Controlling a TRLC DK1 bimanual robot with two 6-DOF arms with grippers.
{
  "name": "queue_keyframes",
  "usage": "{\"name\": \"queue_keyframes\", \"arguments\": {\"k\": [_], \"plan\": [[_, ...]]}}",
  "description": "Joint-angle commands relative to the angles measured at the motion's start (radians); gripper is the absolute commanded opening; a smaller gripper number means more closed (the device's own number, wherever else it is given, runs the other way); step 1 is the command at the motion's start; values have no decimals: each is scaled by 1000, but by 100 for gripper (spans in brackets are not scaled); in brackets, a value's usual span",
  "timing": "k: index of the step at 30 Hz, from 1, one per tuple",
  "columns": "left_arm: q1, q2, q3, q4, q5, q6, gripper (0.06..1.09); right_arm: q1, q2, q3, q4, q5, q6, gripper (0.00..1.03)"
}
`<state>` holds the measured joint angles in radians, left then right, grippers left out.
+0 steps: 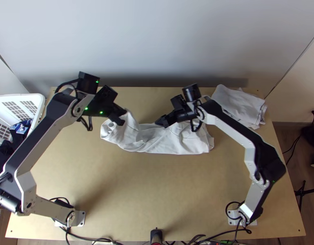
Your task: Fold the t-shirt
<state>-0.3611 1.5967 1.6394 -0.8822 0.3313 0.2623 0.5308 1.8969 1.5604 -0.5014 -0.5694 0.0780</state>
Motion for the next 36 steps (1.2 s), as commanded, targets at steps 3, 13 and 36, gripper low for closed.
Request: {"name": "queue_keyframes", "arguments": {"k": [3,13,36], "plan": [[-53,115,142,-11,0,8,9,-83,-156,-103,29,77,-12,98],[-147,362,488,-86,-29,-5,9,-146,-219,-183,46,111,-47,98],[-348,563,631,34,-11,-14,9,-330,-378,-431,132,203,-52,98]]}}
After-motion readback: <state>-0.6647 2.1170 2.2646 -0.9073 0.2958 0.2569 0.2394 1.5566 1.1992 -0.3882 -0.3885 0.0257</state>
